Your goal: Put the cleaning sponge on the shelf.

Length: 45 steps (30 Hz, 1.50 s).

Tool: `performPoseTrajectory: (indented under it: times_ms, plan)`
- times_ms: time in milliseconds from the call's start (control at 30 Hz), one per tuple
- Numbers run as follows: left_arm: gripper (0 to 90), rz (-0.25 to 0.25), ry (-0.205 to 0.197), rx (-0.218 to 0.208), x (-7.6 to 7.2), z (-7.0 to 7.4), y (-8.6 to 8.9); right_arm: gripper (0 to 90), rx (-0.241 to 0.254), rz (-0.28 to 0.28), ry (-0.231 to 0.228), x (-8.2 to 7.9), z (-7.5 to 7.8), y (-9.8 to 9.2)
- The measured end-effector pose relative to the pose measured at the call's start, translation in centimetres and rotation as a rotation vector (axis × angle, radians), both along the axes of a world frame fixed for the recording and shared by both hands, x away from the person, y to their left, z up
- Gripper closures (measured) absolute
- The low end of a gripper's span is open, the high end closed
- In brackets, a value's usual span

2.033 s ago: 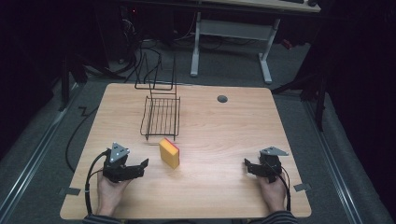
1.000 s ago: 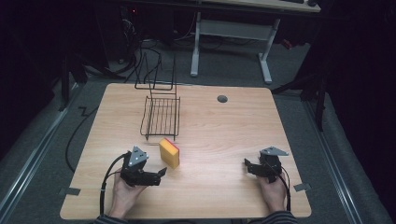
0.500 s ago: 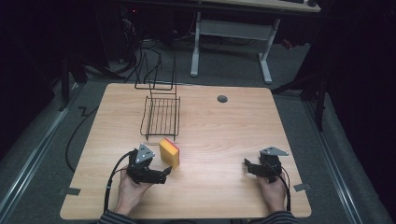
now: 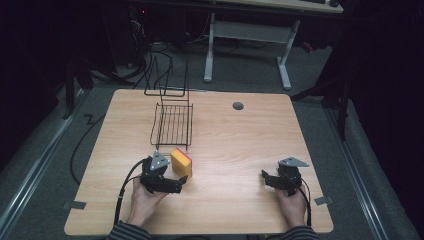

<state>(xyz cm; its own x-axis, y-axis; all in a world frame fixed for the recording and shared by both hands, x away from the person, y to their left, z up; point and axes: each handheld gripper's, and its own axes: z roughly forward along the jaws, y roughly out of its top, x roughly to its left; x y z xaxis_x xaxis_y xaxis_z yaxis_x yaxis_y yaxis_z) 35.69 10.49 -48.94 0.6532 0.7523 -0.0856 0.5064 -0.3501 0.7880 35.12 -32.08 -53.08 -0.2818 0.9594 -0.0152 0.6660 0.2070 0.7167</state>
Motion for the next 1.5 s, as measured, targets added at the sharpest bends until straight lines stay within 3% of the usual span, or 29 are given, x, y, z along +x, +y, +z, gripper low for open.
performPoseTrajectory:
  times_ms: [967, 1333, 1500]
  plan:
    - [0.4, 0.017, 0.003, 0.020, 1.6, -1.4, -1.4, 24.2, -0.001, 0.001, 0.001, 0.0, 0.0, 0.0]
    - [6.7, 0.020, 0.011, 0.028, 2.1, -2.0, -1.9, 24.2, 0.000, -0.001, 0.000, 0.0, 0.0, 0.0]
    - [13.8, 0.019, 0.005, 0.039, 2.2, -2.2, -2.0, 24.2, 0.000, -0.001, 0.000, 0.0, 0.0, 0.0]
